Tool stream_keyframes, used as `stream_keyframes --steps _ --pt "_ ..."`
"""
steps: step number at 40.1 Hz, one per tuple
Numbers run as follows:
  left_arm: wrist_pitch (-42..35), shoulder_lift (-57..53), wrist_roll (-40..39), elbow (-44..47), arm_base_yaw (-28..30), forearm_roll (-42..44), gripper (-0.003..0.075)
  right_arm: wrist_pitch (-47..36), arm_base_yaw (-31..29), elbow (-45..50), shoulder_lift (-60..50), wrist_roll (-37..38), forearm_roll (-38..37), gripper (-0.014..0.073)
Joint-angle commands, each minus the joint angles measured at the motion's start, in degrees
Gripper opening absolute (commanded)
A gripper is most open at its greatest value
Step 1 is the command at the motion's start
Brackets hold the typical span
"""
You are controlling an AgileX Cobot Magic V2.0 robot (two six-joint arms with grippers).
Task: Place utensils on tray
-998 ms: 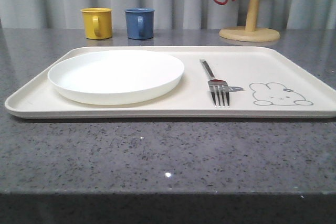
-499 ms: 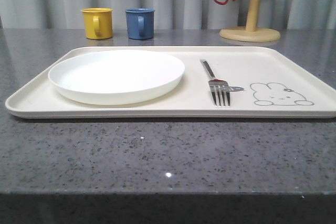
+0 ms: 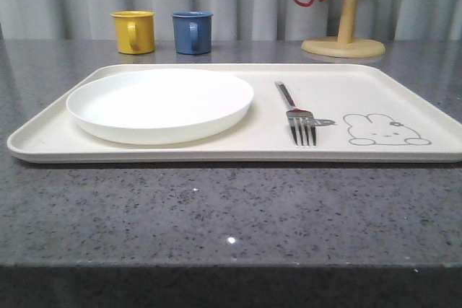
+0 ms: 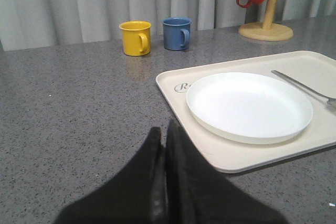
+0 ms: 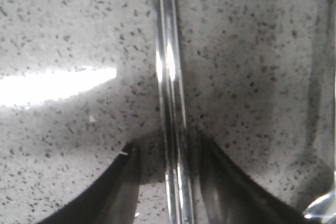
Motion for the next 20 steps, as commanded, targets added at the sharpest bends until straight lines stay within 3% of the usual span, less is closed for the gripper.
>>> stream_keyframes --steps 1,3,13,20 --pt "-4.93 0.72 -0.39 -1.47 0.01 -0.63 -0.0018 -0.54 -0.29 -1.24 -1.84 -0.82 -0.12 0.0283" --pt "-4.93 0.72 -0.39 -1.47 0.01 -0.63 -0.0018 -0.24 -0.29 -1.24 -1.84 -0.82 -0.12 0.0265" --pt "-4.93 0.72 -0.39 -1.47 0.01 -0.63 -0.0018 0.82 -0.29 -1.46 -1.84 -0.82 -0.12 0.0015" --pt "-4.93 0.72 -0.39 -1.47 0.01 -0.63 -0.0018 1.44 -0.22 -2.96 -4.33 0.32 -0.12 0.0017"
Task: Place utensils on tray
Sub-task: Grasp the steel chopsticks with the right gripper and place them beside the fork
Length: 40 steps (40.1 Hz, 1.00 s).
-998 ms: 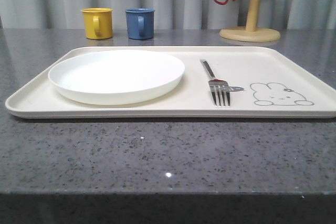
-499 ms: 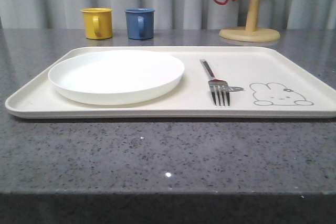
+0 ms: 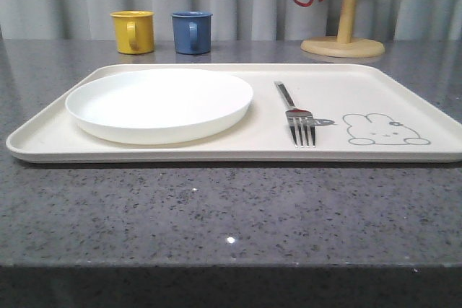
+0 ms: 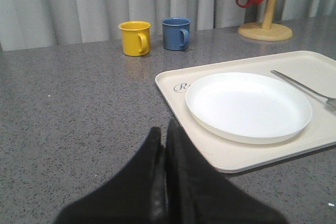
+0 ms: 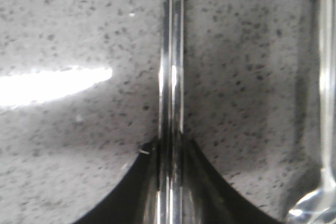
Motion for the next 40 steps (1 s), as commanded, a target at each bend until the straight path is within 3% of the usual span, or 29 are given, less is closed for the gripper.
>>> stream_keyframes --steps 1,12,29,40 --pt "-4.93 0.72 -0.39 -1.47 0.01 -0.63 -0.0018 1.02 -0.08 -3.00 -4.97 1.09 0.26 0.0017" --pt "-4.93 0.72 -0.39 -1.47 0.01 -0.63 -0.0018 11.91 6.92 -10.68 -10.32 7.10 0.34 0.0017" --pt "-4.93 0.72 -0.39 -1.47 0.01 -0.63 -0.0018 8.27 28.47 -11.75 -5.28 20.38 1.96 0.0017" --pt "-4.93 0.72 -0.39 -1.47 0.01 -0.63 -0.0018 3.75 31.38 -11.75 0.47 26.16 3.87 0.0017"
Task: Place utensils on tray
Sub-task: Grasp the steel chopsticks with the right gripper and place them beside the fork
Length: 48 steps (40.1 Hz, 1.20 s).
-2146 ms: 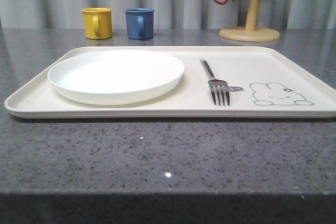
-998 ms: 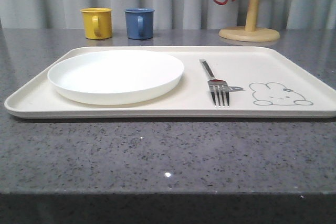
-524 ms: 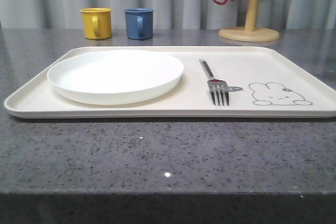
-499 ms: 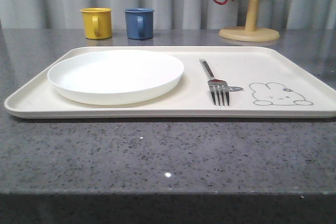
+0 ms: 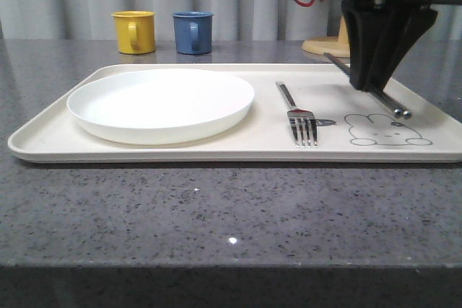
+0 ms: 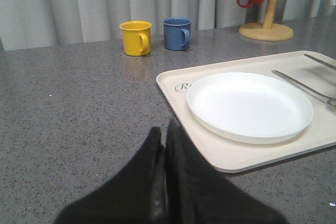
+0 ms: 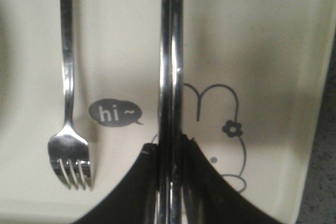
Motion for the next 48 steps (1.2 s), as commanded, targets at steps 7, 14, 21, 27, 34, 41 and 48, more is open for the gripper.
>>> stream_keyframes --steps 7,14,21,27,34,41,48 --pt "-4.93 0.72 -0.39 -1.47 0.01 -0.63 -0.0018 -4.40 -0.13 -1.89 0.58 2.29 -0.30 0.0017" --pt "-4.93 0.72 -0.39 -1.47 0.01 -0.63 -0.0018 -5.99 -0.13 -1.89 1.51 2.29 -0.81 0.0017" --pt "-4.93 0.72 -0.39 -1.47 0.01 -0.63 -0.0018 -6.17 -0.13 -1.89 1.51 2.29 -0.81 0.0105" --pt "-4.93 0.72 -0.39 -1.47 0.01 -0.63 -0.0018 -6.11 -0.13 -1.89 1.51 2.29 -0.81 0.0243" --pt "-4.93 0.72 -0.39 -1.47 0.01 -0.63 -0.0018 -3.71 -0.13 -3.39 0.45 2.29 -1.63 0.0309" --pt "-4.93 0.72 -0.39 -1.47 0.01 -0.63 -0.0018 0.40 -0.87 -6.77 -2.55 0.97 -5.92 0.0313" --pt "-4.93 0.72 -0.39 -1.47 0.01 -0.63 -0.0018 6.09 -6.23 -8.27 -4.88 -8.07 -6.56 0.0311"
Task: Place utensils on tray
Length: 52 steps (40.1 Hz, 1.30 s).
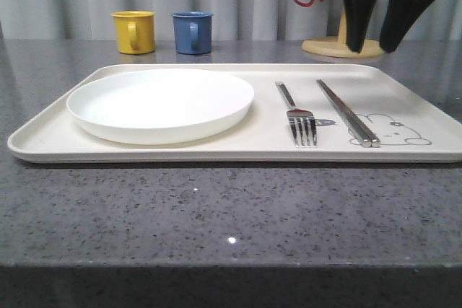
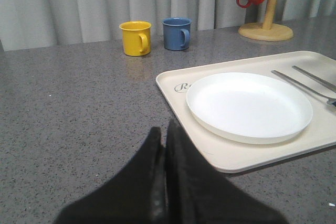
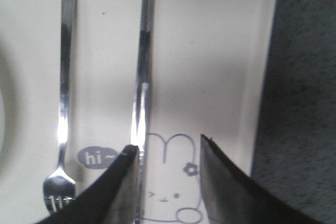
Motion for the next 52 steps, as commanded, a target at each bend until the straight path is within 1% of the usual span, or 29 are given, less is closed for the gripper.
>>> stream_keyframes --steps 1,11,18,25,32,41,52 --pt "-4.93 0.72 -0.39 -1.47 0.01 -0.63 -0.0018 6.46 -4.47 -1.95 -3.94 -6.13 -2.14 0.0311" --pt "-4.93 0.72 -0.39 -1.47 0.01 -0.63 -0.0018 6.46 -18.65 -1.84 -5.66 -16.22 -2.14 0.0311" --pt "-4.93 0.72 -0.39 -1.47 0.01 -0.63 -0.0018 6.40 -27.52 -1.84 -5.26 -22.53 -2.18 0.0311" --pt "-4.93 0.72 -0.39 -1.47 0.01 -0.63 -0.0018 6.04 -34.41 -1.84 -2.65 -23.34 -2.18 0.0311" --pt "-4.93 0.72 -0.39 -1.47 0.01 -0.63 -0.0018 4.17 -37.01 -1.84 0.35 -24.59 -2.18 0.0311" --pt "-4.93 0.72 -0.39 -1.47 0.01 -0.63 -0.0018 2.25 -37.15 -1.84 4.74 -25.73 -2.24 0.0311" --pt "-4.93 0.72 -0.39 -1.47 0.01 -0.63 -0.0018 1.43 -37.47 -1.84 8.66 -25.73 -4.05 0.0311"
